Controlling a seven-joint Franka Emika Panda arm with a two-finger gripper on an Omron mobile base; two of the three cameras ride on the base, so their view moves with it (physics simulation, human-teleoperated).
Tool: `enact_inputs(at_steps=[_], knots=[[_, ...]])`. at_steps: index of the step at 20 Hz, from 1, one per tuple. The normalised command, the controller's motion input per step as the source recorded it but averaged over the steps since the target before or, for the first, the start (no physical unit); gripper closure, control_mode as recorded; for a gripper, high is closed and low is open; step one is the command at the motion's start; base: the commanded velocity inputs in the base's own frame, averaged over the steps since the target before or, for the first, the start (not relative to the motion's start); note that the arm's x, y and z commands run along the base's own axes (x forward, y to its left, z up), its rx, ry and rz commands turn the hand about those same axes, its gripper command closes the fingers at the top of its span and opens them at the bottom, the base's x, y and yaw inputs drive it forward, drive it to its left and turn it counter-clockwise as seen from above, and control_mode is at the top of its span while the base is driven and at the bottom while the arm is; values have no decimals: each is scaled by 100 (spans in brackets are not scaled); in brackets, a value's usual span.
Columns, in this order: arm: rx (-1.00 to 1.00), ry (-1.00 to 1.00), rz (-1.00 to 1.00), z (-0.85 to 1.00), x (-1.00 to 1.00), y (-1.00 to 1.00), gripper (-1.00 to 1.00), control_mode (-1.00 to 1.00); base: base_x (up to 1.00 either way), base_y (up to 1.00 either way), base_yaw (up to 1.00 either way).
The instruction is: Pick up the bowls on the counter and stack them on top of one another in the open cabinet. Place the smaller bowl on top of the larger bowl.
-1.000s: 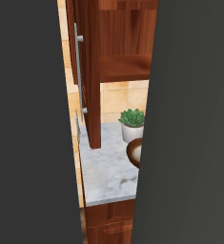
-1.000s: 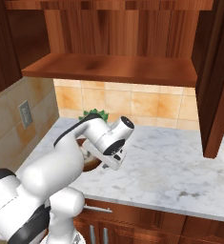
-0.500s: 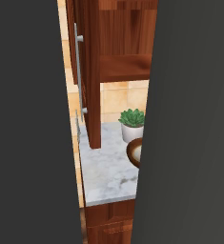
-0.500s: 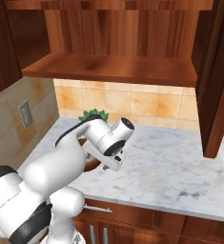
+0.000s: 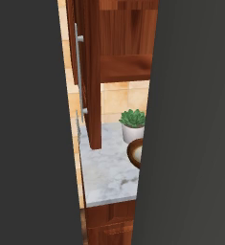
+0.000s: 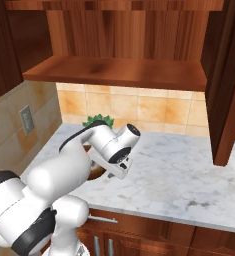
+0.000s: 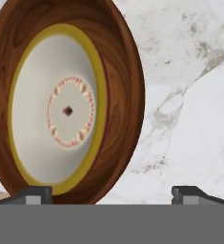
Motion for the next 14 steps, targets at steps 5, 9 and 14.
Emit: enact_inputs(at_steps=[5,9,14], knots=[[0,0,0,-5,8,3,-100,-100,0,0,0],[0,0,0,-7,7,1,-100,-100,0,0,0],[0,1,0,-8,7,1,-100,-100,0,0,0]])
